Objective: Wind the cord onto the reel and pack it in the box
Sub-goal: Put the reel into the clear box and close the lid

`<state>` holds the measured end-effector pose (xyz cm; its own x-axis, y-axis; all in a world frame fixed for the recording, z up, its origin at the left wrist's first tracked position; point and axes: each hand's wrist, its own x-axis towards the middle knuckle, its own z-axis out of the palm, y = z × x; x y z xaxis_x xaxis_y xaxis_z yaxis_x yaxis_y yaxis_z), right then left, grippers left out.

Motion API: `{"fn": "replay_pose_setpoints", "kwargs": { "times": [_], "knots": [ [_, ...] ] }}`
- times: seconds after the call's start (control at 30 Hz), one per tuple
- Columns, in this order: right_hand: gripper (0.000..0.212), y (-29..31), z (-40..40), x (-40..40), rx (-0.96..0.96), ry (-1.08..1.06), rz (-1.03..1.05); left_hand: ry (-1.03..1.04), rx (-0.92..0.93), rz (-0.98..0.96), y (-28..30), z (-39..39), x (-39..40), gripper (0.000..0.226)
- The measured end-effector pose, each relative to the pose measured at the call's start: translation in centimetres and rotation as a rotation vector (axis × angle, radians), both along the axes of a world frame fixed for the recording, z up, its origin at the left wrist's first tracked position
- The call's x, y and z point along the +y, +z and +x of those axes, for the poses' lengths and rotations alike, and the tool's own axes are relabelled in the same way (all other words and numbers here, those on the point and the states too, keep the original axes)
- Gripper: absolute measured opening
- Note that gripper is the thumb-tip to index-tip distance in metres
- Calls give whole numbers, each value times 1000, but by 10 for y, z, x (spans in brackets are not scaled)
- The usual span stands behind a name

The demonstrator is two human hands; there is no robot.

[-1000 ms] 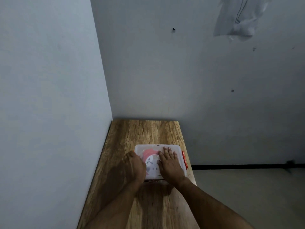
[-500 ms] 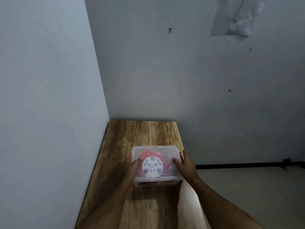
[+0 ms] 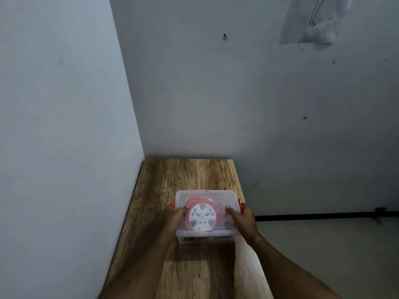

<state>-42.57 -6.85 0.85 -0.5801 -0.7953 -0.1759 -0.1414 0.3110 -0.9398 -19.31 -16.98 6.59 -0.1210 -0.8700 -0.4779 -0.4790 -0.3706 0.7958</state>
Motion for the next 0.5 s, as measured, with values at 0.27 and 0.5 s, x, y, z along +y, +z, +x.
{"fn": "replay_pose_setpoints", "kwargs": {
  "times": [0.27,0.5],
  "knots": [
    [51,9,-14,-33,16,-4,9,11,36,25,8,-12,-30,24],
    [60,20,-27,-82,31,9,-16,23,92,2,16,-25,-81,40]
  ]
}}
